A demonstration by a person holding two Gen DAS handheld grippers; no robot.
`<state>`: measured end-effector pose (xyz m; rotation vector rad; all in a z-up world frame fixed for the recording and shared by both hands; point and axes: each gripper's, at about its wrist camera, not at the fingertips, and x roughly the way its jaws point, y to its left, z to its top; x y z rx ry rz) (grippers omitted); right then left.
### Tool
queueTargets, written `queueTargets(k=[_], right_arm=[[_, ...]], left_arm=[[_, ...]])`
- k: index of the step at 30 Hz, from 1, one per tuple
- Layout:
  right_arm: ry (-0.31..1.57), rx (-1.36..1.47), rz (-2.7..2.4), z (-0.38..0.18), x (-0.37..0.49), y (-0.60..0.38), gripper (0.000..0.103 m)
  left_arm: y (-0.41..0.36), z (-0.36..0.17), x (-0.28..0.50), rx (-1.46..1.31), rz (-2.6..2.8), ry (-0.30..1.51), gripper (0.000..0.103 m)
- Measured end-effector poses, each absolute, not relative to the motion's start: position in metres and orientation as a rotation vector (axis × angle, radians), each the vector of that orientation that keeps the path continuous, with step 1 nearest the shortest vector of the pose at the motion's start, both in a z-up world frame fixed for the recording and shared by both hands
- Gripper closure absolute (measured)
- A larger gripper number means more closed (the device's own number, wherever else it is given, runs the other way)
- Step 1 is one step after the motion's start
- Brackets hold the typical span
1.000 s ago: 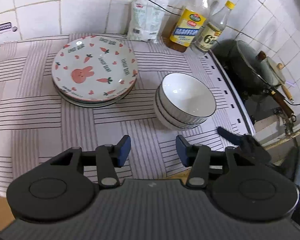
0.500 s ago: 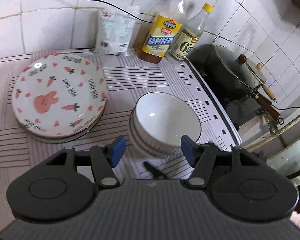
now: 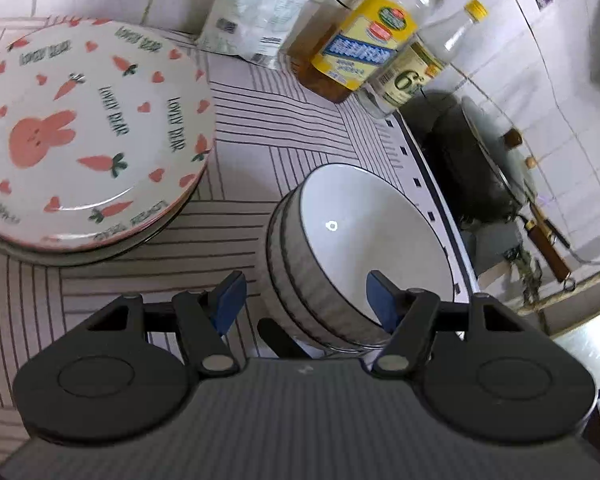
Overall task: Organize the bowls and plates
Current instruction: 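Move the left gripper to the bowl stack and grasp the top rim, then lift the bowl stack onto the bunny plate stack and lower it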
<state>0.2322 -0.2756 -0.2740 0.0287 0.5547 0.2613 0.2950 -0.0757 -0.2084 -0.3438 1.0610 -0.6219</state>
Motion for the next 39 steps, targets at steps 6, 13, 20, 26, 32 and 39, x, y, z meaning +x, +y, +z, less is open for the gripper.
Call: queueTargets(k=[6, 13, 20, 26, 32, 39], right_arm=[[0.546, 0.013, 0.274, -0.275, 0.237, -0.276, 0.005], [0.536, -0.007, 0.300, -0.275, 0.237, -0.277, 0.005], [0.530, 0.009, 0.303, -0.276, 0.235, -0.279, 0.005], [0.526, 0.008, 0.269, -0.275, 0.230, -0.274, 0.005], [0.523, 0.015, 0.264, -0.270, 0.222, -0.273, 0.005], [0.484, -0.007, 0.282, -0.246, 0.216, -0.270, 0.005]], left_arm=[[-0.089, -0.216, 0.300, -0.328, -0.596, 1.087, 0.043], [-0.095, -0.222, 0.300, -0.287, -0.542, 1.101, 0.057], [-0.104, -0.217, 0.298, -0.265, -0.486, 1.098, 0.057], [-0.106, -0.214, 0.295, -0.217, -0.502, 1.096, 0.059], [-0.105, -0.207, 0.285, -0.190, -0.508, 1.091, 0.060], [-0.093, -0.178, 0.277, -0.177, -0.543, 1.063, 0.060]])
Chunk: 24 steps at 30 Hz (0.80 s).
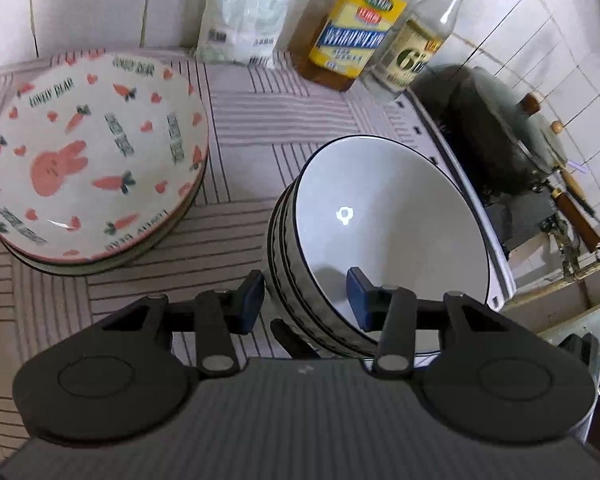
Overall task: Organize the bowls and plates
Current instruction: 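Lift the bowl stack onto the bunny plate stack and lower it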
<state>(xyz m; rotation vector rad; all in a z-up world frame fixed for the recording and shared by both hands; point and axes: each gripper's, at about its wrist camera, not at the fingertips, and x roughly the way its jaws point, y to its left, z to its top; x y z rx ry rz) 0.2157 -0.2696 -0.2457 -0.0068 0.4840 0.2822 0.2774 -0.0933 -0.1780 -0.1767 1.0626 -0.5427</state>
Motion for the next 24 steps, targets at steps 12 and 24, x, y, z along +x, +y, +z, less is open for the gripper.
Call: queueTargets(k=[12, 24], right_arm=[[0.409, -0.081, 0.416, -0.191, 0.236, -0.228, 0.005], [0.405, -0.133, 0.574, -0.188, 0.300, -0.176, 0.005]], left_arm=[[-0.030, -0.117, 0.287, -0.223, -0.469, 1.012, 0.060], [0.030, -0.120, 0.321, -0.261, -0.341, 0.962, 0.060]])
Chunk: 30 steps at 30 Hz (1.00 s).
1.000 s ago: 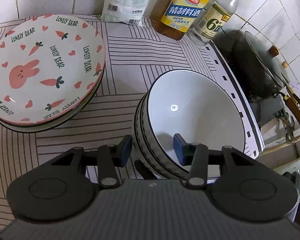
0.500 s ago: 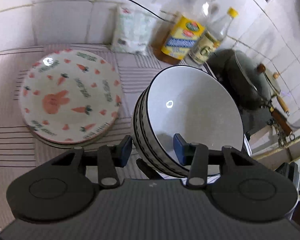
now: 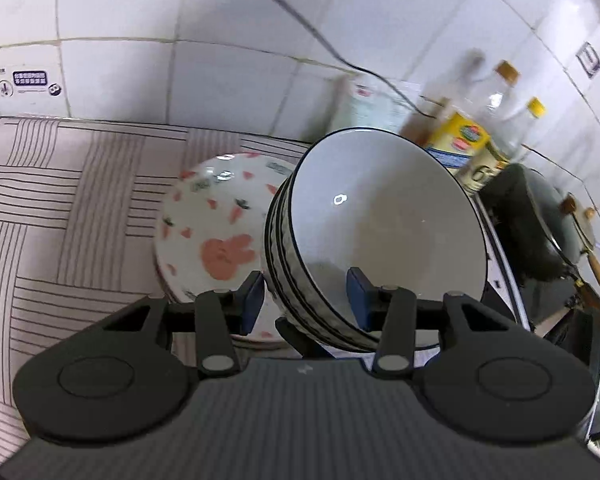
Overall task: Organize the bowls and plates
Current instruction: 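Lift the bowl stack onto the bunny plate stack and lower it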
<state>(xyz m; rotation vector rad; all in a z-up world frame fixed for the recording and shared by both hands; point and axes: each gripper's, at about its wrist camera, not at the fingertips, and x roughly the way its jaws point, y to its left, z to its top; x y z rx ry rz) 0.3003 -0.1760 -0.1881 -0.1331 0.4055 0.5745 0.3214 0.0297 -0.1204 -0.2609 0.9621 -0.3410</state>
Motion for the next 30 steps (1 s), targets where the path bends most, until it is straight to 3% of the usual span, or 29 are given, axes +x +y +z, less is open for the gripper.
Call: queueTargets(k=[15, 30], right_arm=[[0.562, -0.102, 0.597, -0.232, 0.351, -0.139, 0.005], [0.587, -0.066, 0.608, -0.239, 0.351, -0.147, 0.005]], left_arm=[[0.046, -0.174, 0.387, -0.232, -0.301, 1.106, 0.060], [0.044, -0.174, 0.384, -0.205, -0.265, 1.054, 0.059]])
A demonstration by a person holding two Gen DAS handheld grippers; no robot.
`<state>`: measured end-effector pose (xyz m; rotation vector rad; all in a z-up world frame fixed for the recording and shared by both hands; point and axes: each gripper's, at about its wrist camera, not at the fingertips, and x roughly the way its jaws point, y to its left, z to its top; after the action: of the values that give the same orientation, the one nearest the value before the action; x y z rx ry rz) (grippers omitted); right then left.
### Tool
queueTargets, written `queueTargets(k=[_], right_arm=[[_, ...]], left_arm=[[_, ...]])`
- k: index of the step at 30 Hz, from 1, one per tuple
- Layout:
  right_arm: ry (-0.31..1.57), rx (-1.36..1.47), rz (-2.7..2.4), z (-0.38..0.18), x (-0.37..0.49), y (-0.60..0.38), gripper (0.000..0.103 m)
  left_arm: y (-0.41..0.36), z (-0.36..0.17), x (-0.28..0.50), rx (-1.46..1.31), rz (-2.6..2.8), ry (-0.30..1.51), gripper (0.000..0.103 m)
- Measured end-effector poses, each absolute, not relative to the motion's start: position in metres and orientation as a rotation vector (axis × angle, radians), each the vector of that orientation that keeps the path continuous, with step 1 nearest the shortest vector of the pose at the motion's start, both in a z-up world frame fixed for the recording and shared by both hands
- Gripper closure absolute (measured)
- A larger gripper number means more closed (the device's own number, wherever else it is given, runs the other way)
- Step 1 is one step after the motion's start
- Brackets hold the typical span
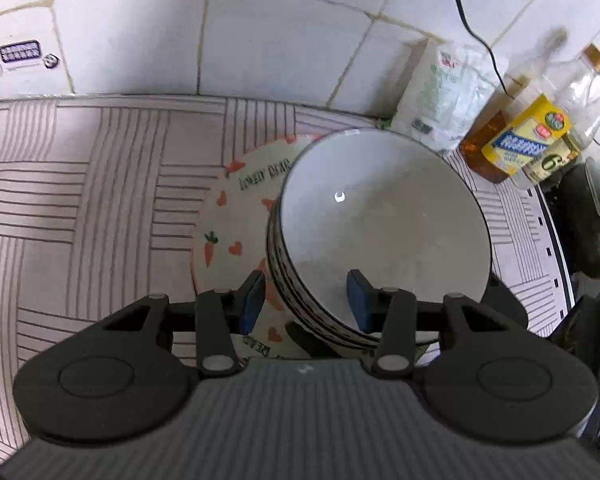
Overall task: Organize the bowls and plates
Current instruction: 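Lift the bowl stack onto the bunny plate stack and lower it, then open the left gripper and pull back from the stack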
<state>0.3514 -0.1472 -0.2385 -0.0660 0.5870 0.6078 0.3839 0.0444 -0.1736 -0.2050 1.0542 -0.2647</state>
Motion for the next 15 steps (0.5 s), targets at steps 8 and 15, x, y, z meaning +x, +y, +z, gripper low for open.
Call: queueTargets(k=[8, 15], right_arm=[[0.596, -0.036, 0.543, -0.219, 0.324, -0.162, 0.005], [0.477, 0.013, 0.345, -0.186, 0.276, -0.185, 0.004]], left_arm=[[0.053, -0.140, 0.354, -0.163, -0.150, 0.931, 0.046], [0.050, -0.104, 0.300, -0.132, -0.118, 0.843, 0.037]])
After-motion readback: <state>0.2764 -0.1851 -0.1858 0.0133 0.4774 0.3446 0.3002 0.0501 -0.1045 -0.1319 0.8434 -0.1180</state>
